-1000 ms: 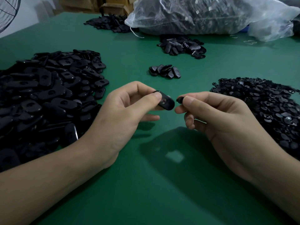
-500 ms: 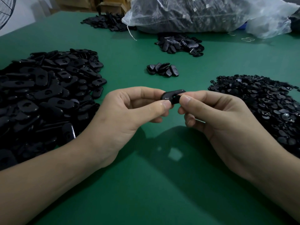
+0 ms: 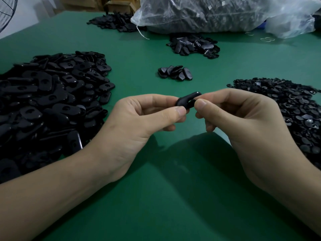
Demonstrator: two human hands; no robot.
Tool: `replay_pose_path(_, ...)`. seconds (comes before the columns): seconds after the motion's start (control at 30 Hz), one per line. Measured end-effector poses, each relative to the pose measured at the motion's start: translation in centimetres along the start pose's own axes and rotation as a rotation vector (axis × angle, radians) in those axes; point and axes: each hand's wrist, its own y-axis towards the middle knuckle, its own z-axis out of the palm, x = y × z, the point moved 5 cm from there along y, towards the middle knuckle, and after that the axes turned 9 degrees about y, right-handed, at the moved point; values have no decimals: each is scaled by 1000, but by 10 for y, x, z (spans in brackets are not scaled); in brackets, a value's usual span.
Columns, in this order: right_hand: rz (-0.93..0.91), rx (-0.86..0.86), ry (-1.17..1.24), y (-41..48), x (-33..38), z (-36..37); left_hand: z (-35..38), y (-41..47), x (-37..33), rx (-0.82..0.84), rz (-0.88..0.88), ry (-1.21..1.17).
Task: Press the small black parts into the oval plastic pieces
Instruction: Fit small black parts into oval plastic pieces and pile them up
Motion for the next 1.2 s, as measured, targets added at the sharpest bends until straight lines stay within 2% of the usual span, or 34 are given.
replay_pose_path(0.8,-11,10,-199,3,-6,-4,3,0,3,15,2,116)
replay_pose_path(1.2,-118,30,-467,2,3,-5,1,2,6,37,-10,121)
